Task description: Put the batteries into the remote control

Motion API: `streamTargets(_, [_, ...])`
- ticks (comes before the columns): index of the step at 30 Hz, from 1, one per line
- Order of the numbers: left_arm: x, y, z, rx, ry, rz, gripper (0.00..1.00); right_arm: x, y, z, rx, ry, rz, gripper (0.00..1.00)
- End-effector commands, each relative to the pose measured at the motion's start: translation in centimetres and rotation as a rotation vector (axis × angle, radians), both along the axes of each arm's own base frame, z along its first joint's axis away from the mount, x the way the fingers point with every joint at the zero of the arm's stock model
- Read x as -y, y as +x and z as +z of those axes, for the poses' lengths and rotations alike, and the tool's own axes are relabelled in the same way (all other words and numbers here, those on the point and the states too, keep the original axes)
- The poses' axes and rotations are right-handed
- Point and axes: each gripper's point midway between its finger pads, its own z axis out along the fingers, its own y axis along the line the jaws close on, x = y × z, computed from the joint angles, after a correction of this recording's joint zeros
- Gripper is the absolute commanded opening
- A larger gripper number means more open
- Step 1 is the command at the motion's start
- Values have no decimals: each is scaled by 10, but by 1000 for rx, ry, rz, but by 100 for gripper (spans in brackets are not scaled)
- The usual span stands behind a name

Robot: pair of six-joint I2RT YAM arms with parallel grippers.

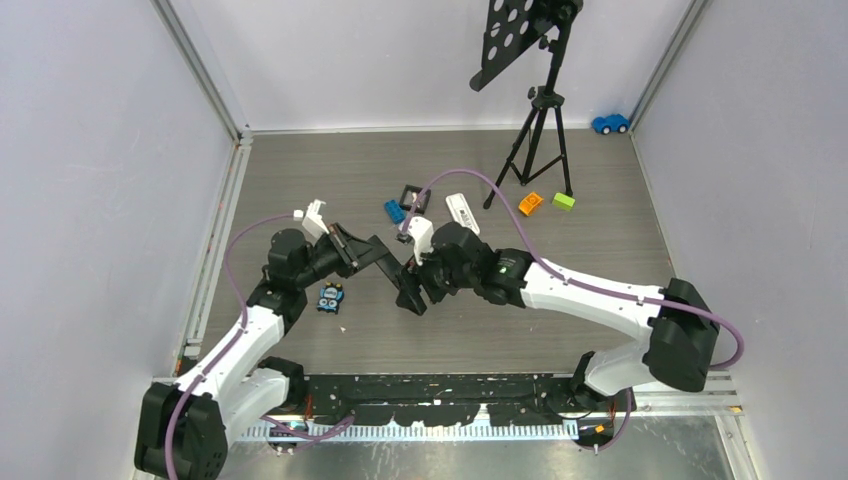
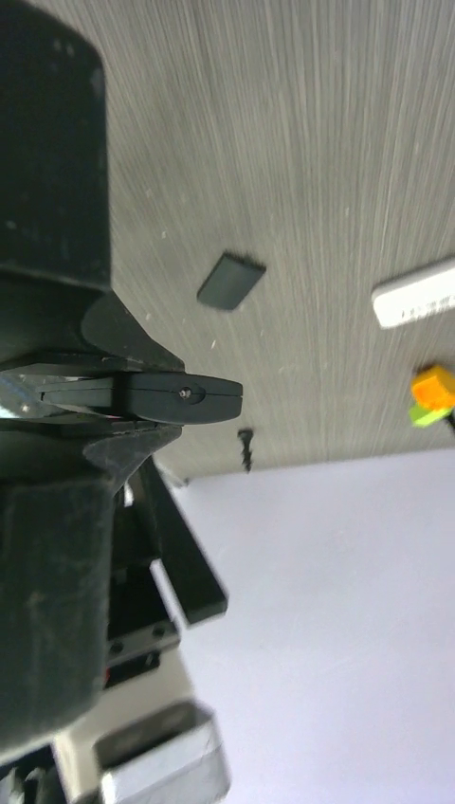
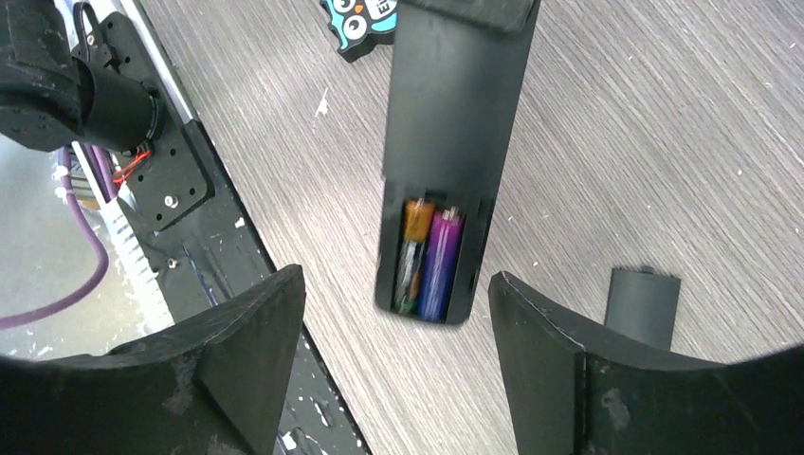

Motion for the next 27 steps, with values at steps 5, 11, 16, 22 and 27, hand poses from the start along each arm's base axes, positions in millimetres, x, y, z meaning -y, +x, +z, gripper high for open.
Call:
streamTargets(5, [-40,14,-44,-24,233,207,0,39,11,-3,81,-66,-80,77])
streamTargets(11, [-49,15,-54,-26,298,235,0,79,60,-42,16,-164,-298,77])
streamTargets(16, [-55,15,-59,-42,347,244,0,92,80,-78,-50,-359,-308,76])
streamTargets(22, [-54,13,-60,-46,361,226,0,94,85,-113,-141,-565,-251,70])
streamTargets(27, [-52,13,-58,-44,355,216,0,94,84,-125,-166,-617,-213,68])
